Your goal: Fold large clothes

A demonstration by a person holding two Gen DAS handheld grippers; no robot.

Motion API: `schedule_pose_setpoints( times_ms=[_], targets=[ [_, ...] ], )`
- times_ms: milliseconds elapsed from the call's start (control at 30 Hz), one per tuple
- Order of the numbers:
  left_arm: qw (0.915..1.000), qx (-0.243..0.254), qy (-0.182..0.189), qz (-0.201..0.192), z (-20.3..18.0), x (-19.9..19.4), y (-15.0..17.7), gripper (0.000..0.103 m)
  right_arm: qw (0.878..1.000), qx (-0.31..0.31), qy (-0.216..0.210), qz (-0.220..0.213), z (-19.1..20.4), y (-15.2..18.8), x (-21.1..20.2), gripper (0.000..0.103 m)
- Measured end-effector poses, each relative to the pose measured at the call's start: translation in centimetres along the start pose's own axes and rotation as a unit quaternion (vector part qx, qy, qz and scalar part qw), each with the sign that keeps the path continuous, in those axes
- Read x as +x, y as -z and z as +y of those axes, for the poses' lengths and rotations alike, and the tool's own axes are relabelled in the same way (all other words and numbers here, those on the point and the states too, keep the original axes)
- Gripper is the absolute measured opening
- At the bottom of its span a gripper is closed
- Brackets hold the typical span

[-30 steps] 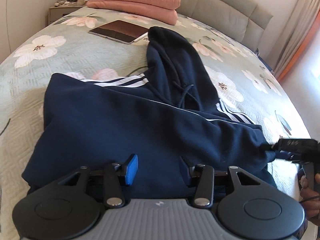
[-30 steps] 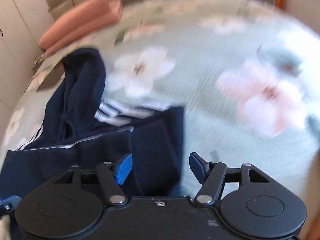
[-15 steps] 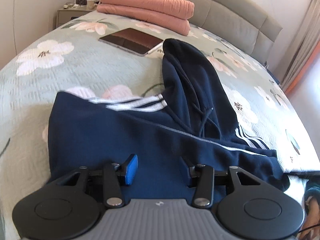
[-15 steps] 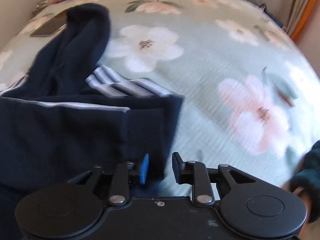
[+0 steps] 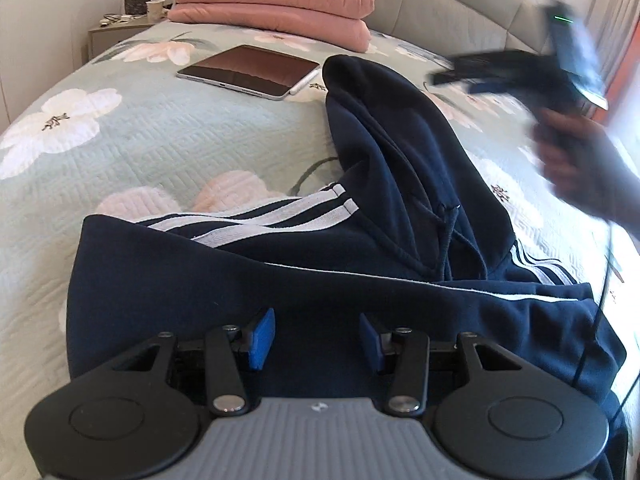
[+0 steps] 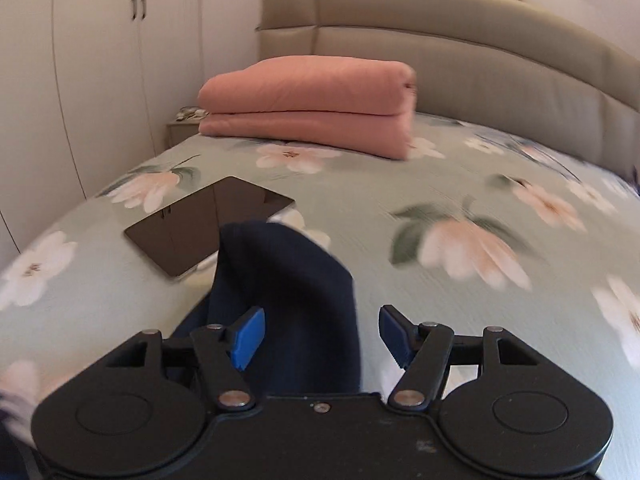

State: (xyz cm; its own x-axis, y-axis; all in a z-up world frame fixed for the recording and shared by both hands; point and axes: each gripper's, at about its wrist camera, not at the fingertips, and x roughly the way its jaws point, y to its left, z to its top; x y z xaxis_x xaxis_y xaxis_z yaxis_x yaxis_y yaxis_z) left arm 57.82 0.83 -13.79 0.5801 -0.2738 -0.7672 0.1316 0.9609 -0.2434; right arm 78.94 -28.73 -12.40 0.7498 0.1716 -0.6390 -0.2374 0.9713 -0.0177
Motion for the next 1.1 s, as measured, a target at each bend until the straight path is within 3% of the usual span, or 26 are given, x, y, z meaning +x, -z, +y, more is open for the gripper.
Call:
schedule_pose_setpoints(
  times_ms=[133, 267, 367, 433, 467, 533, 600, 700, 833, 967, 1067, 1100],
  targets=[
    [0.9998, -0.004, 0.018, -0.004, 0.8, 0.4, -0.1, 0.050, 0.999, -0.016, -0.031, 0.022, 0.3, -1.7, 6.2, 0.078],
    [0.9994, -0.006, 0.030, -0.016, 1.1, 0.8, 0.2, 0.055, 0.994, -0.047, -0.086, 0.057, 1.2, -3.2, 9.4, 0.081],
    [0.9991, 0.012, 0.031, -0.027, 0.5, 0.8, 0.7, 0.064, 0.993, -0.095, -0.042, 0.062, 2.1, -3.5, 11.0, 0.082],
    [0.9987, 0.035, 0.021, -0.031, -0.3, 0.9, 1.0, 0.069, 0.991, -0.071, -0.053, 0.096, 1.6, -3.4, 12.7, 0.083],
    [0.9982, 0.049, 0.013, -0.032, -0.8, 1.0, 1.1, 0.069, 0.990, -0.051, -0.070, 0.114, 1.4, -3.3, 13.1, 0.079],
    [0.9966, 0.076, -0.009, -0.031, -1.8, 1.0, 1.3, 0.070, 0.990, -0.025, -0.089, 0.107, 1.3, -3.2, 12.2, 0.038],
    [0.9957, 0.086, -0.023, -0.026, -2.4, 0.7, 1.3, 0.067, 0.992, -0.013, -0.101, 0.076, 1.3, -3.0, 9.7, 0.028],
    [0.9968, 0.067, -0.035, -0.024, -2.1, -0.6, 1.1, 0.057, 0.994, -0.013, -0.109, 0.020, 1.7, -2.9, 4.0, 0.026],
    [0.9988, 0.018, -0.027, -0.036, -0.5, -3.8, 1.4, 0.056, 0.990, -0.024, -0.131, -0.049, 2.6, -1.8, -7.4, 0.026],
    [0.9982, 0.010, -0.036, -0.047, 0.1, -7.5, 1.8, 0.056, 0.983, -0.044, -0.146, -0.099, 4.3, 0.7, -20.1, 0.026],
    [0.9967, 0.013, -0.052, -0.061, 0.4, -10.8, 2.0, 0.056, 0.979, -0.073, -0.167, -0.090, 6.5, 3.7, -27.9, 0.038],
    [0.9964, 0.009, -0.053, -0.066, 0.6, -12.0, 2.1, 0.056, 0.978, -0.088, -0.180, -0.066, 7.3, 5.1, -29.9, 0.049]
  ],
)
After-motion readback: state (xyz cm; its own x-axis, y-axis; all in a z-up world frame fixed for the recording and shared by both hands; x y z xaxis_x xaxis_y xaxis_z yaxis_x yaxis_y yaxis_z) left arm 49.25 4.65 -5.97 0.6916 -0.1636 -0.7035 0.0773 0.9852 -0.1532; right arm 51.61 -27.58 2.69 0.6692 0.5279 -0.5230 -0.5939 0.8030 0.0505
